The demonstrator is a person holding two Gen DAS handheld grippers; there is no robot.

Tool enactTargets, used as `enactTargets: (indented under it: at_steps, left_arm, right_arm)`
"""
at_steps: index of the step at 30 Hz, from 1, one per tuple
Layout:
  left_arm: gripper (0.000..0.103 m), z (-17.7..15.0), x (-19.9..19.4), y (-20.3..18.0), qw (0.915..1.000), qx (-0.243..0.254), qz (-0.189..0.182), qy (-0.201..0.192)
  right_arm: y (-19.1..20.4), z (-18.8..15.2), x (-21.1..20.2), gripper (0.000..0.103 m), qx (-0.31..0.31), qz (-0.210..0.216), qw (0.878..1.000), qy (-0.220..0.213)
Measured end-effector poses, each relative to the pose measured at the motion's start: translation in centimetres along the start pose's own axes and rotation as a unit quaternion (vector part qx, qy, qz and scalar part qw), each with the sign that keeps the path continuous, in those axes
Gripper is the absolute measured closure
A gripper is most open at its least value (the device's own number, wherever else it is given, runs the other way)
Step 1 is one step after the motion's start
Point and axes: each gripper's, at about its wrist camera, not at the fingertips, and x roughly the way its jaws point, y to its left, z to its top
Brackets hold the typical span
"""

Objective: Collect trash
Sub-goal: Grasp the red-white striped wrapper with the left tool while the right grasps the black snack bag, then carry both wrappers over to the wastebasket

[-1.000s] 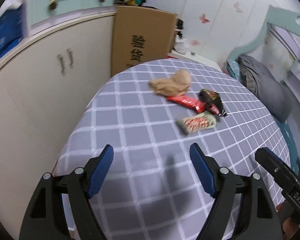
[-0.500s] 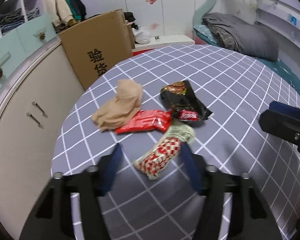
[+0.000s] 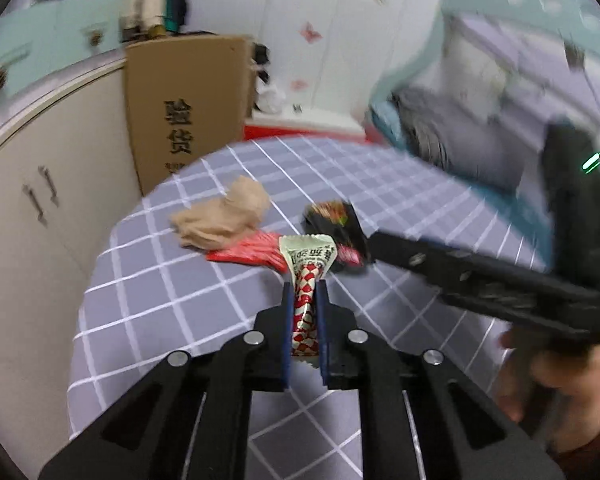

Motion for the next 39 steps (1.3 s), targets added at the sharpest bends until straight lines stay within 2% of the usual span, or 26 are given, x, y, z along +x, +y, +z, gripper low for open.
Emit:
enactTargets:
  at_steps: [5,6,8,9,10,13,18,28,33,39]
  left_arm:
    - [0.093,0.5,-1.9,2.3,0.9938,-0.049,0.093,-0.036]
    - [0.093,0.7,-2.0,2.6,0.9920,-0.050,0.110,-0.038]
    - [0.093,0.8,-2.0,3.3,0.9894,-0.058,0.127,-0.038]
    - [0.093,1.0,-1.9,3.5,0.9895,-0.063,0.125,-0.035]
    - [0.093,0.9,-1.9,3.6,0.9891,-0.068,0.126,-0.034]
    - [0.093,0.8,-2.1,4.0,0.9888,-0.073,0.127,-0.029]
    - [0.093,0.1,-3.3,3.6,0.9899,-0.072,0.119,-0.027]
    - [0.093,-4.2,-7.7,-0.6,0.9927,-0.059,0.098,-0.036]
    - [0.093,-7.0,-9.8,-2.7,0.9938,-0.059,0.087,-0.036]
    - [0.093,-9.8,-12.4,-3.6,0.9929,-0.064,0.093,-0.038]
  right_arm:
    - [1.2,1.0,2.9,0.033,-0.023,-0.038,0.999,0.016]
    - [1.3,1.1,3.3,0.041,-0.026,-0.041,0.999,0.020]
    - [1.7,1.1,3.9,0.047,-0.035,-0.057,0.997,0.023]
    - [1.9,1.1,4.0,0.066,-0.039,-0.057,0.997,0.027]
    - [2.0,1.1,4.1,0.072,-0.042,-0.049,0.997,0.032]
    - [1.9,0.7,3.6,0.073,-0.045,-0.040,0.998,0.034]
    - [0.9,-1.3,0.2,0.073,-0.031,-0.014,0.999,0.015]
    - [2.2,-8.3,-8.8,0.074,-0.019,0.062,0.998,-0.023]
    - [3.6,-11.5,-11.6,0.073,-0.033,0.077,0.996,-0.030]
    - [5.2,-14.5,-13.3,0.073,-0.041,0.104,0.993,-0.026]
